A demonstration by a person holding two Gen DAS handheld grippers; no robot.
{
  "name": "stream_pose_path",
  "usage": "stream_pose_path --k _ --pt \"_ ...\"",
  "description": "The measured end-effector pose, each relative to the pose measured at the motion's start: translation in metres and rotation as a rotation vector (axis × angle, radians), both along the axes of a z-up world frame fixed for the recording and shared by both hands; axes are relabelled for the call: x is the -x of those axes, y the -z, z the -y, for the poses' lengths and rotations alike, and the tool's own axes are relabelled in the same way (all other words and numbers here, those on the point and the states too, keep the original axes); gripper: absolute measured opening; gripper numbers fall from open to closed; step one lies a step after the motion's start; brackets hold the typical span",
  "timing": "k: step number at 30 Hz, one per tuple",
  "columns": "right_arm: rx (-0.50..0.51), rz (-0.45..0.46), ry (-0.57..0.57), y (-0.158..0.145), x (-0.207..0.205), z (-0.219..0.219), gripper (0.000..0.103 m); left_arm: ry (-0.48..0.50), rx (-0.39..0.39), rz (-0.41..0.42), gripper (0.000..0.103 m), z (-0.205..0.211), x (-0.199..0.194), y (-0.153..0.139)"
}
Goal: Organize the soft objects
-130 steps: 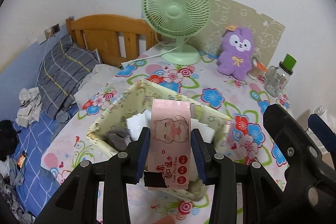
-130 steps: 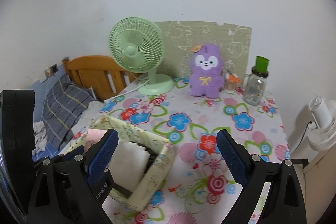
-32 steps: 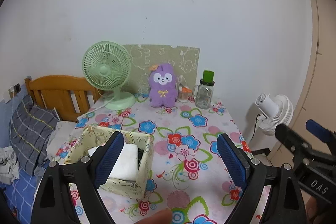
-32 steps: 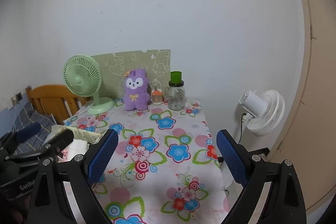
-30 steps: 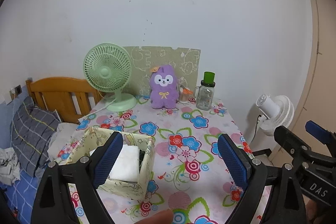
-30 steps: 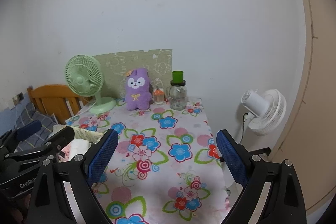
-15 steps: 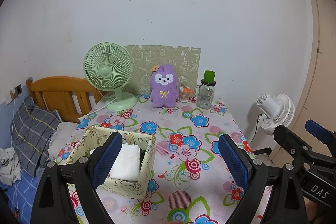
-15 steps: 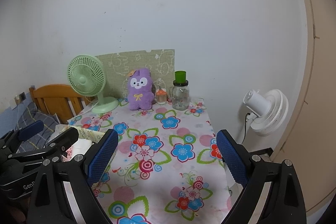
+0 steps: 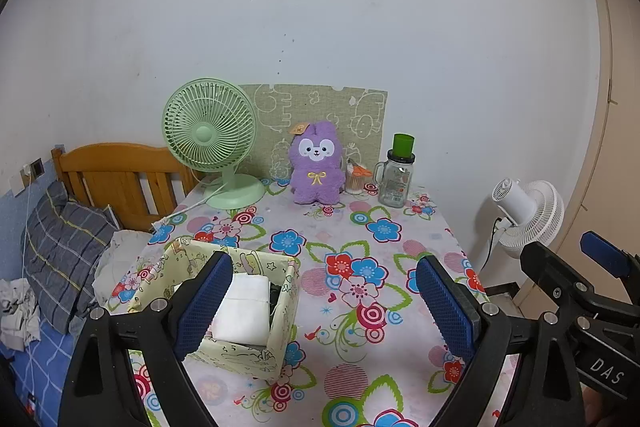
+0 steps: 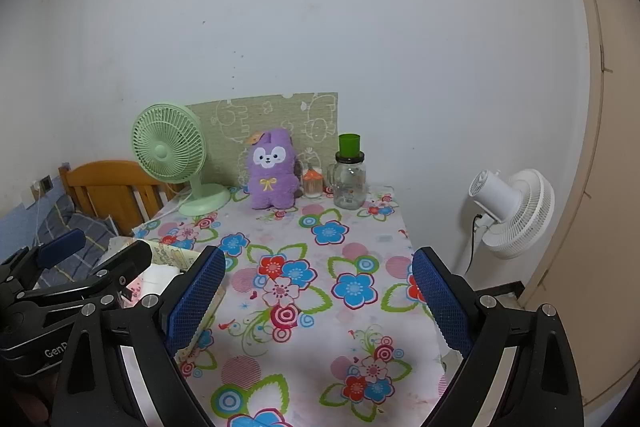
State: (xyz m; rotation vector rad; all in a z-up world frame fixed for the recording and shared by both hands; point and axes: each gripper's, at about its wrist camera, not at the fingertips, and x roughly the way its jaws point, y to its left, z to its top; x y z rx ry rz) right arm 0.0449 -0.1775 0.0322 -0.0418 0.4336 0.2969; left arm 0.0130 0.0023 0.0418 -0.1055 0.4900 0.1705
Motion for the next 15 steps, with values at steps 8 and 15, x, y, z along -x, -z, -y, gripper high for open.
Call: stream_pose_path --k 8,15 --pt "0.001 0.0 0.0 0.0006 0.001 -0.0015 0.096 0.005 0.005 -0.004 0.094 -0.0003 -0.0007 -0.0002" --pt "-0.002 -0.001 0.002 0.0007 0.0007 -0.0009 0.096 0.005 0.002 0.005 0.094 0.0009 0.0007 -0.0007"
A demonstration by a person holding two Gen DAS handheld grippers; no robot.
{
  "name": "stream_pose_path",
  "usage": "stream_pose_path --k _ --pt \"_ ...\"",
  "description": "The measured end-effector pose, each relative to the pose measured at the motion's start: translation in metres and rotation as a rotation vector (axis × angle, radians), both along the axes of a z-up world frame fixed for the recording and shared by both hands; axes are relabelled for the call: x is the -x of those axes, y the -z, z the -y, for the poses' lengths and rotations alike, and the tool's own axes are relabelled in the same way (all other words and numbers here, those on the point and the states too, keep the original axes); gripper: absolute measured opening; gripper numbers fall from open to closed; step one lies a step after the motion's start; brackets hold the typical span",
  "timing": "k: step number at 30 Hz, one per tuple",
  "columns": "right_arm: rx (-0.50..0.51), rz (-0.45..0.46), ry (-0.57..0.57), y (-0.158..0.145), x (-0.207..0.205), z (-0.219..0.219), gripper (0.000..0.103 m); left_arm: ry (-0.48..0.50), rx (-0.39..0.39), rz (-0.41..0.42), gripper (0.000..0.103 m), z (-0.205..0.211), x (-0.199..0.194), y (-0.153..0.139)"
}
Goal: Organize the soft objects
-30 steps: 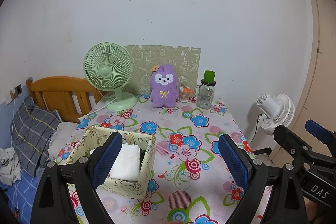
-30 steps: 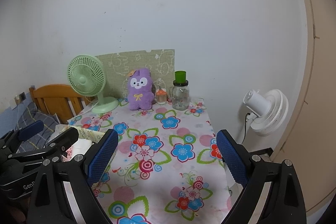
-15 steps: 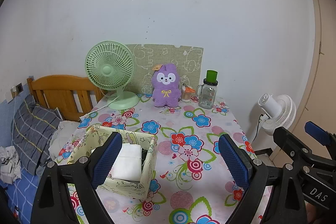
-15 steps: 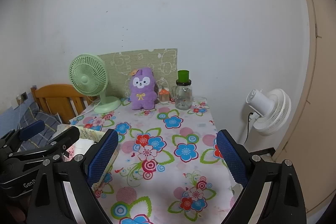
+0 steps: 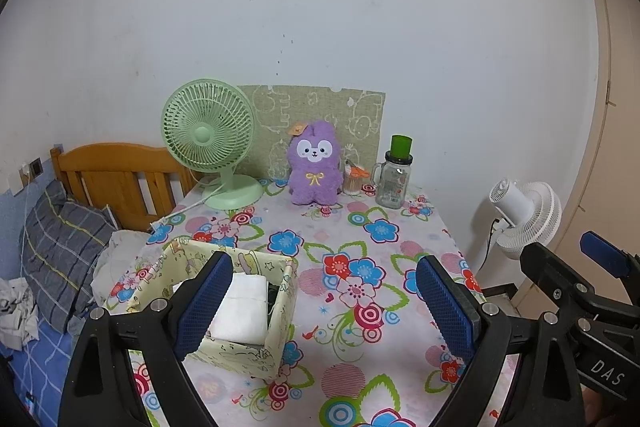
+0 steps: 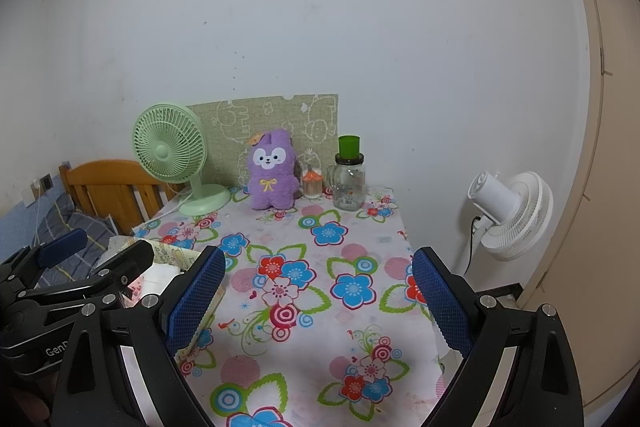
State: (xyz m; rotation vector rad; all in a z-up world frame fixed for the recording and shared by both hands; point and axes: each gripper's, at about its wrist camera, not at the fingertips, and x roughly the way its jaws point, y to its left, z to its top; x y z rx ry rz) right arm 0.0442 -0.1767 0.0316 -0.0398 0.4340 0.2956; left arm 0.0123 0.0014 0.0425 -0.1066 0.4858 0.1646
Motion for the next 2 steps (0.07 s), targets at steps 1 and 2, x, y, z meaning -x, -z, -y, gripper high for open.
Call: stream_pose_path --k 1,2 --pt "0.0 0.002 0.0 0.0 0.0 -0.0004 0.096 -0.001 -0.003 0.003 0.094 -0.0001 0.0002 -0.0003" --pt "-0.001 0.003 0.0 -0.0003 0.0001 -0.0001 0.096 -0.002 -0.005 0.005 0.094 -0.0005 0.0002 -0.0007"
